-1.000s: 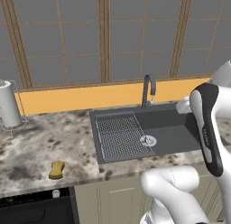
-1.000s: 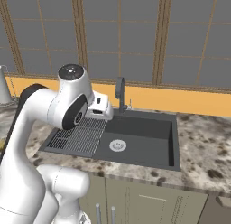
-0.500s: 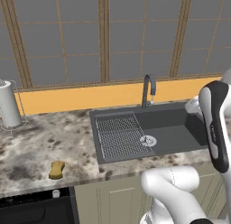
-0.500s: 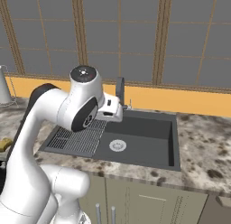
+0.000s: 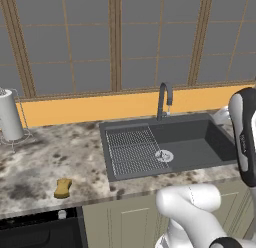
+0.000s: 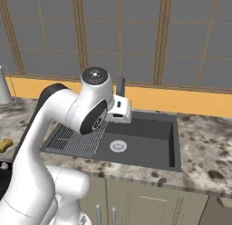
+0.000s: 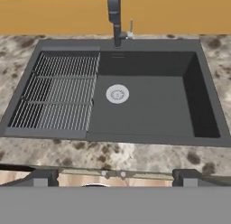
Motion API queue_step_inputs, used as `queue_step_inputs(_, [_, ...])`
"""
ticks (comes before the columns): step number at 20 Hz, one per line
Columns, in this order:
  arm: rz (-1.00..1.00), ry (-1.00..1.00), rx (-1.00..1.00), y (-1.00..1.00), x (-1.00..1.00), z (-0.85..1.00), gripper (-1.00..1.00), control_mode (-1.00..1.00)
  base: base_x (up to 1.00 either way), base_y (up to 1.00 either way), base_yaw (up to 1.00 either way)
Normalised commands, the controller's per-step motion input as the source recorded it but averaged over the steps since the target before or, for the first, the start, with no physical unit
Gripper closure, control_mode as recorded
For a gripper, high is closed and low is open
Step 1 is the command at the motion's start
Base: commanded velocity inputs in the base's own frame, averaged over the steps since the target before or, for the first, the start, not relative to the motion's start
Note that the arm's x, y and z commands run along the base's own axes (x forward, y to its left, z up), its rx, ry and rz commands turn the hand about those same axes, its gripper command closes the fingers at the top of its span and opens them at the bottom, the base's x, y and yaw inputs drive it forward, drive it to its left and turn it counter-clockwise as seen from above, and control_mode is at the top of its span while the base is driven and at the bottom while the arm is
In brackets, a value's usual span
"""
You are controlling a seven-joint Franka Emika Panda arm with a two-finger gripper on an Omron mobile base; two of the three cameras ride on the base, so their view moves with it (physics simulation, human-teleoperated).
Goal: Soak the sponge with water for a few seconds and then drop it inside the sink.
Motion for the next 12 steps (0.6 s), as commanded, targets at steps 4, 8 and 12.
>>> queue_step_inputs(4, [0.06, -0.12, 0.00, 0.00, 0.00, 0.00, -1.00, -1.00, 0.00, 0.00, 0.00])
queue_step_inputs(8, [0.08, -0.18, 0.00, 0.00, 0.00, 0.00, -1.00, -1.00, 0.00, 0.00, 0.00])
queue_step_inputs(12, [0.06, -0.18, 0.00, 0.00, 0.00, 0.00, -1.00, -1.00, 0.00, 0.00, 0.00])
